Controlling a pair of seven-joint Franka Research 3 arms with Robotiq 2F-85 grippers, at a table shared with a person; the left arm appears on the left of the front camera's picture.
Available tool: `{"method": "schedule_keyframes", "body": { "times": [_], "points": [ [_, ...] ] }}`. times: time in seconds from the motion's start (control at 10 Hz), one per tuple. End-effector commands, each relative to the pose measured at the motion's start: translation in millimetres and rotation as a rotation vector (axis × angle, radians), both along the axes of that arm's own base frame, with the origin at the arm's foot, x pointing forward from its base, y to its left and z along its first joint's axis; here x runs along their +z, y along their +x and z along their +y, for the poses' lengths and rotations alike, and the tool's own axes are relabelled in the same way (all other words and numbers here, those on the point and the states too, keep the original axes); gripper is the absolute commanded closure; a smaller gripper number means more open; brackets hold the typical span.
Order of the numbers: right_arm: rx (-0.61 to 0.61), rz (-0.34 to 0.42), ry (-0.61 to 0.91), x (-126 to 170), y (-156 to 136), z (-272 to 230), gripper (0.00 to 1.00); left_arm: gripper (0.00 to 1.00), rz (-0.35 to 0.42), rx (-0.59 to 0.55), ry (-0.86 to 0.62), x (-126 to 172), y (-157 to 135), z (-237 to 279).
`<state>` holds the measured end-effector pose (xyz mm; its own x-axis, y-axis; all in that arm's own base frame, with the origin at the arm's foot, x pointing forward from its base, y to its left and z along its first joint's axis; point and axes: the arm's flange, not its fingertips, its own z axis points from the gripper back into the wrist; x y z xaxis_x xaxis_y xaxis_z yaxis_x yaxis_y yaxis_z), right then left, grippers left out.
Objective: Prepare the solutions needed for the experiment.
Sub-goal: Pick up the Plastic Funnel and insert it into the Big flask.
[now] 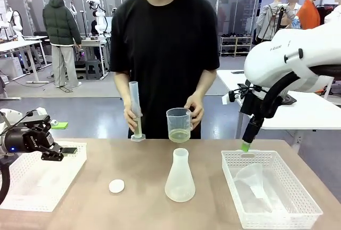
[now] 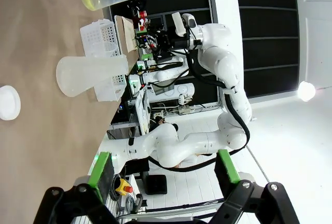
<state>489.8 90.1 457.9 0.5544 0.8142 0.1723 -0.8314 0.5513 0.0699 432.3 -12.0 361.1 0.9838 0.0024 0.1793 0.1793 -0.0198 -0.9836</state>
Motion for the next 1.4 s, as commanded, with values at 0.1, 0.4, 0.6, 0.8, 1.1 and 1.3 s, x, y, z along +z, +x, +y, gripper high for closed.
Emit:
{"method": "schedule_keyframes", "body": {
  "times": [0.1,0.4,0.6,0.8,1.1,1.3],
  "points": [
    [0.011,0.063,0.001,1,-4,-2,0.0,0.0,-0.003,0.013,-0.005,2,-1,-2],
    [0.006,0.04,-0.003,-3,-4,0,0.0,0.0,-0.003,0.013,-0.005,2,-1,-2],
    [0.402,-0.07,-0.209,-5,11,16,0.0,0.0,-0.003,0.013,-0.005,2,-1,-2],
    [0.597,-0.087,-0.258,-13,23,22,0.0,0.0,-0.003,0.013,-0.005,2,-1,-2],
    [0.615,0.014,-0.258,-15,28,28,0.0,0.0,-0.003,0.013,-0.005,2,-1,-2],
    [0.624,-0.041,-0.255,-16,21,31,0.0,0.0,-0.003,0.013,-0.005,2,-1,-2]
  ]
}}
